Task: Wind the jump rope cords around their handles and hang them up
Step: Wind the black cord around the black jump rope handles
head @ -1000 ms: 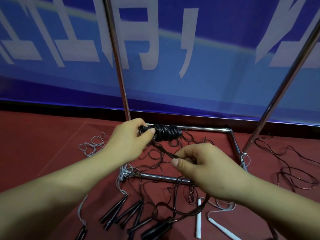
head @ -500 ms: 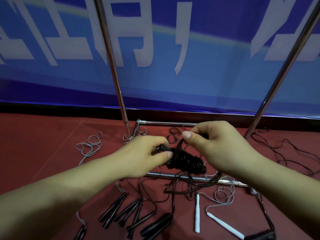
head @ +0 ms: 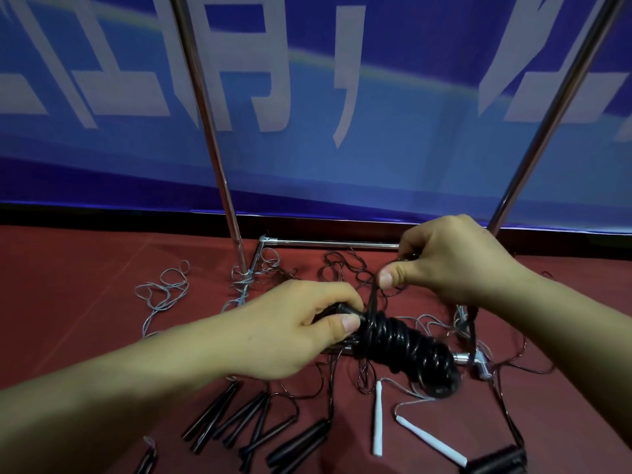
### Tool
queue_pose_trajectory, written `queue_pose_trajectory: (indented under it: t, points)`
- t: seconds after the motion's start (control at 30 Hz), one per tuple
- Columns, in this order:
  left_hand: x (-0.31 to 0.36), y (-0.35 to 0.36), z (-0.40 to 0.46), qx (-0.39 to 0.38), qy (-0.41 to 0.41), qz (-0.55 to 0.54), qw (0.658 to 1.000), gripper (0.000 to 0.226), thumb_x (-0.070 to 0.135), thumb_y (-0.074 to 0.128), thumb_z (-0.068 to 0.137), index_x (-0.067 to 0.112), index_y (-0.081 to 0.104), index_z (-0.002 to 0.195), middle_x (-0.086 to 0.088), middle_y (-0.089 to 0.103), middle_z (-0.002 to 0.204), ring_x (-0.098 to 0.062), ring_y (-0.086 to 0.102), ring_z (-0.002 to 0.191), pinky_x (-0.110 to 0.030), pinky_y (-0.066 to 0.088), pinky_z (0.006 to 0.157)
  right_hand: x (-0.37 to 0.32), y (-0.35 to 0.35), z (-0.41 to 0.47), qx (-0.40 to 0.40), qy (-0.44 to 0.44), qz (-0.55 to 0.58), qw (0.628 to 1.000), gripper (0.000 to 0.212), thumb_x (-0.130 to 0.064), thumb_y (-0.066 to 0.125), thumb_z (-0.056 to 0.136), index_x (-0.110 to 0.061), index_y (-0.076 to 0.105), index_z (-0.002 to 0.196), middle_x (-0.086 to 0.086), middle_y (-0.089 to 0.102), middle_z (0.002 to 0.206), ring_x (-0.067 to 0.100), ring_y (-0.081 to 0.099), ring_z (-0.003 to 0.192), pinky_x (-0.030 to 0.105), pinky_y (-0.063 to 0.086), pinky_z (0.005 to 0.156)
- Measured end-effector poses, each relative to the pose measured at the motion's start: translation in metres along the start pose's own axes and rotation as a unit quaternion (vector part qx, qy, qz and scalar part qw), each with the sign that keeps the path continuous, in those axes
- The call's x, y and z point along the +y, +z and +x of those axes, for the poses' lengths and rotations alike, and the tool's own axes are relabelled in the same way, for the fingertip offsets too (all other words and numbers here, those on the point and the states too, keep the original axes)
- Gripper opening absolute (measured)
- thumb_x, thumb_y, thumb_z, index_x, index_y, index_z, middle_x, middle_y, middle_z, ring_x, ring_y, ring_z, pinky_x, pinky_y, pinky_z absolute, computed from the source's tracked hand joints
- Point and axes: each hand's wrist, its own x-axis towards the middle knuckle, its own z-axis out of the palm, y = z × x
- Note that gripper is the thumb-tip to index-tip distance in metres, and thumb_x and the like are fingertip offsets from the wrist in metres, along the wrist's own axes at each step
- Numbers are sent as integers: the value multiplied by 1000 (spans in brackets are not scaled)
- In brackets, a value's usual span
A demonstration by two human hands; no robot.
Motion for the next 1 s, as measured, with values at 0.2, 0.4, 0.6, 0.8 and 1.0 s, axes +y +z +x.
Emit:
queue_pose_trajectory:
  t: [0.2, 0.4, 0.6, 0.8, 1.0]
  points:
    - [0, -12, -6, -23, -15, 43, 999, 11, 28, 56, 102, 36, 63, 98, 7, 62, 79, -8, 54, 70, -24, 45, 67, 12, 8, 0, -93, -81, 133, 983, 38, -57, 67, 71, -22, 75, 82, 6, 68, 74, 13, 60, 64, 26, 49, 63]
    - [1, -8, -8, -34, -5, 20, 999, 8, 28, 57, 101, 31, 64, 99, 3, 61, 79, -11, 54, 71, -30, 45, 68, 11, 20, 4, -85, -77, 183, 976, 23, -51, 70, 69, -33, 74, 83, -15, 74, 85, 1, 68, 80, 22, 53, 79]
    - [1, -14, -10, 27, 40, -108, 993, 7, 21, 61, 100, 17, 66, 98, 8, 57, 75, -5, 51, 68, -19, 43, 65, 6, 33, 7, -83, -78, 235, 965, 23, -49, 67, 76, -30, 77, 84, -7, 76, 82, 10, 70, 77, 30, 56, 77]
    - [2, -13, -7, 133, 26, -238, 962, 17, 29, 58, 91, 12, 61, 91, 1, 61, 72, -12, 59, 67, -21, 50, 60, 14, 70, 2, -137, -47, 103, 984, 48, -61, 59, 87, -26, 71, 118, -16, 70, 109, -2, 64, 105, 17, 48, 92]
    - [-9, -13, -1, 239, -39, -262, 934, 31, 40, 54, 91, 11, 63, 95, -1, 64, 63, -15, 58, 57, -34, 47, 63, -33, 71, -13, -109, -146, 64, 981, 28, -39, 52, 101, -28, 61, 77, -18, 55, 73, -7, 47, 71, 6, 34, 69]
